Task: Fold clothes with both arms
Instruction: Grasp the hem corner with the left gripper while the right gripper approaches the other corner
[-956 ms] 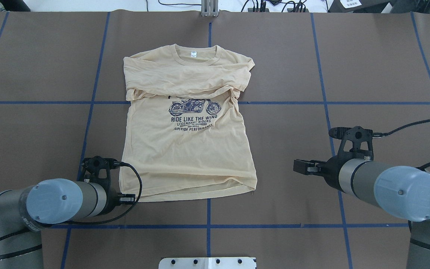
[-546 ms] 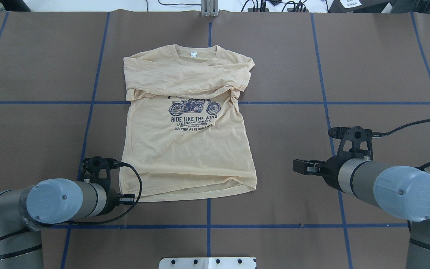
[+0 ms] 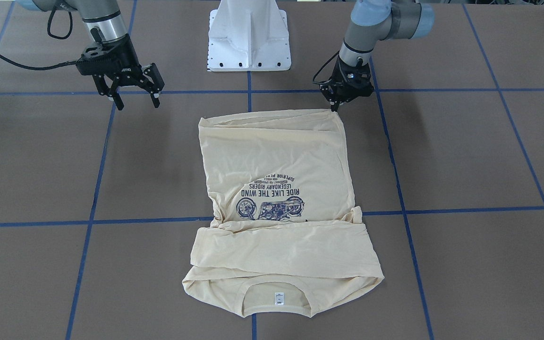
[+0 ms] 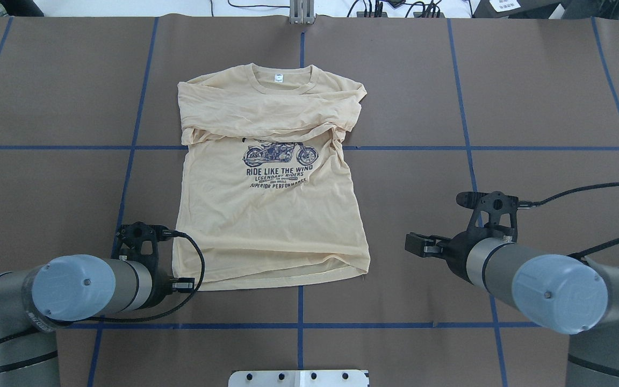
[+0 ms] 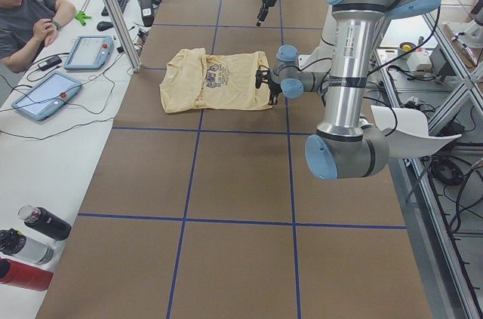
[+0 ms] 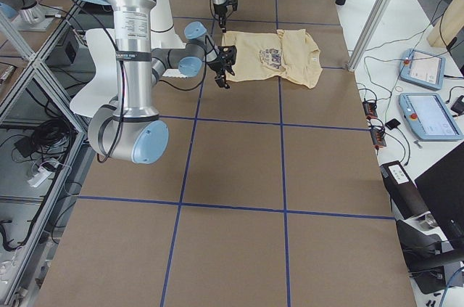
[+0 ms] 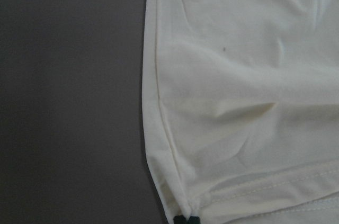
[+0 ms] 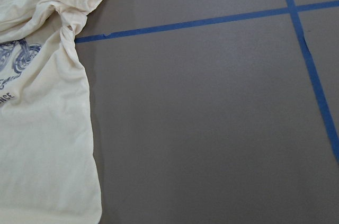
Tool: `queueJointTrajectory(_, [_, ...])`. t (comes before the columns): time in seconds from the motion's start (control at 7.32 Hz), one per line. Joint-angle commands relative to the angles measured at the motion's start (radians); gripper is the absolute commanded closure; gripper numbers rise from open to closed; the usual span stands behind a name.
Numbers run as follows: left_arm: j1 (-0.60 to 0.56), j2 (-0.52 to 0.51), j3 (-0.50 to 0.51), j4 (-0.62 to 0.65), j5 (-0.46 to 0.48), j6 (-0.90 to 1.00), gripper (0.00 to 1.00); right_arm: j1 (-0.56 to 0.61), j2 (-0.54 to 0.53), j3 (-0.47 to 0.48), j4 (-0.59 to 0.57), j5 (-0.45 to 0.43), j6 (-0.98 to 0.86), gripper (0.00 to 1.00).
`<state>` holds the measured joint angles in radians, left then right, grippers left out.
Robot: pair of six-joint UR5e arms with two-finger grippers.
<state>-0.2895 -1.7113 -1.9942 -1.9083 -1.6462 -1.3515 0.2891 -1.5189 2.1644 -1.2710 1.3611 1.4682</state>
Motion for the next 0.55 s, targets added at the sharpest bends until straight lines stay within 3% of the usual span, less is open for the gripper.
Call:
queueJointTrajectory(0.0, [0.0, -0.001, -0.003, -0.002, 0.005, -0.003, 1.0, -0.057, 0.156, -0.079, -0.107, -0.048, 0.052, 0.01])
queueJointTrajectory(0.14, [0.0, 0.001, -0.003, -0.002, 0.006, -0.003, 1.0, -0.089, 0.246, -0.137, -0.175, -0.074, 0.075, 0.03])
queueJointTrajectory(0.27, [0.0, 0.001, -0.003, -0.003, 0.006, -0.003, 1.0, -0.123, 0.264, -0.176, -0.176, -0.101, 0.098, 0.16])
queueJointTrajectory(0.41, [0.0, 0.001, -0.003, -0.003, 0.006, -0.003, 1.0, -0.133, 0.263, -0.19, -0.176, -0.106, 0.098, 0.37])
